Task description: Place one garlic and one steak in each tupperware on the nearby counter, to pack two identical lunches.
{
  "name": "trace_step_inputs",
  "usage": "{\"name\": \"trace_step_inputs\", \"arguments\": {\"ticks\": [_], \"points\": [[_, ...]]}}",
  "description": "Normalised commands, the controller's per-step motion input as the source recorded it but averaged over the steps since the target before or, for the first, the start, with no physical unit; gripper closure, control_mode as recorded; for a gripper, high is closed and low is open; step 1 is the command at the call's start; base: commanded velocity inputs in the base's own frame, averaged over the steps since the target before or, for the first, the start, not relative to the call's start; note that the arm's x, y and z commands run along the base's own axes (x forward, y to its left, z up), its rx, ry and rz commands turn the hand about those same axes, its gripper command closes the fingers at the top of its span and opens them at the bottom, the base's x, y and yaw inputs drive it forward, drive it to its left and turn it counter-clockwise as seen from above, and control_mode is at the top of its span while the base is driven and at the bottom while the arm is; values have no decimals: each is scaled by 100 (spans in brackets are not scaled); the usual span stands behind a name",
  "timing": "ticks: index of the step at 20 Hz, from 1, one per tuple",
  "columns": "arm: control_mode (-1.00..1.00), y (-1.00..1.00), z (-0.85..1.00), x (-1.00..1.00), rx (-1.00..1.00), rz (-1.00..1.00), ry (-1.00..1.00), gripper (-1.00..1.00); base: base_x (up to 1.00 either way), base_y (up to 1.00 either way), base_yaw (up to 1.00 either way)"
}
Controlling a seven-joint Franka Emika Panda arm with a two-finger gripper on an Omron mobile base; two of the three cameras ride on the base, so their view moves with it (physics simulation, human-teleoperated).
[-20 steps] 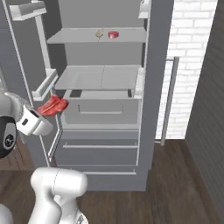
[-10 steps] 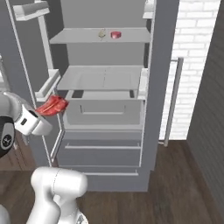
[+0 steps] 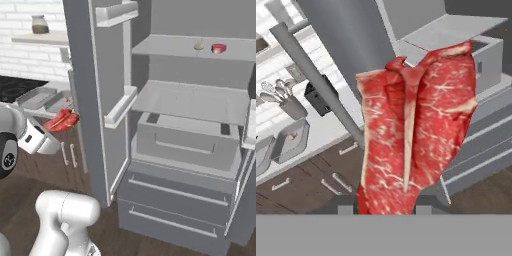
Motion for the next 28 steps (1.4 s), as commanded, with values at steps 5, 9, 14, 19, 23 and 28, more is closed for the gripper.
{"name": "trace_step_inputs", "arguments": {"ticks": [5, 9, 14, 19, 23, 28], "points": [[100, 0, 0, 0, 0, 0, 0, 100, 3, 100, 55], [100, 0, 0, 0, 0, 0, 0, 100, 51, 91, 57], [100, 0, 0, 0, 0, 0, 0, 100, 99, 34, 55], [100, 0, 0, 0, 0, 0, 0, 100, 100, -1, 38], [100, 0, 0, 0, 0, 0, 0, 100, 100, -16, 5], [100, 0, 0, 0, 0, 0, 0, 100, 80, -2, -21]]}}
